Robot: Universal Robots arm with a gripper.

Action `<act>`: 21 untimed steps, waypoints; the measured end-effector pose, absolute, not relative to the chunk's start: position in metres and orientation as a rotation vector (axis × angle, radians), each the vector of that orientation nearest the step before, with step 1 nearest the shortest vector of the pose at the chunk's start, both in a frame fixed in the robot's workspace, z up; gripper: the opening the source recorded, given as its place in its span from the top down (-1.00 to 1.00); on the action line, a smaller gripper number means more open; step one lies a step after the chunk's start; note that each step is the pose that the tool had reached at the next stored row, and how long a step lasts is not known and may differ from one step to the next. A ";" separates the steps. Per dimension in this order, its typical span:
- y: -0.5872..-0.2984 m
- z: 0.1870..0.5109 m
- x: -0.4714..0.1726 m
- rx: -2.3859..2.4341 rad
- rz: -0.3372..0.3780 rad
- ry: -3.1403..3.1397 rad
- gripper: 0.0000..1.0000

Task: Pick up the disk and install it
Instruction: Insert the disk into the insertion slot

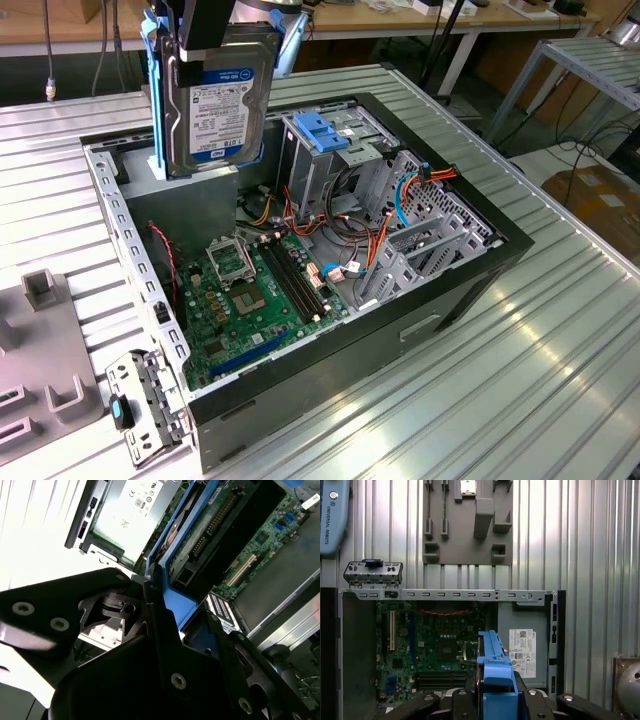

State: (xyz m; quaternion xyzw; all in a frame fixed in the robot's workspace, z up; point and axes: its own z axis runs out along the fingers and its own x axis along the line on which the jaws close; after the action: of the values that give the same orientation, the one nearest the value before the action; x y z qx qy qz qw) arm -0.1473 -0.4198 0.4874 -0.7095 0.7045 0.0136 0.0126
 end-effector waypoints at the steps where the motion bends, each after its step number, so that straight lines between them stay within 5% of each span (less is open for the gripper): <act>1: -0.420 0.487 -0.147 -2.211 0.042 2.196 0.25; 21: -0.436 0.487 -0.142 -2.211 0.042 2.196 0.25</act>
State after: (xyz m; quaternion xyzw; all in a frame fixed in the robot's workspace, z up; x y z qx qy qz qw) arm -0.1421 -0.4362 0.4874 -0.7095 0.7045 0.0136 0.0126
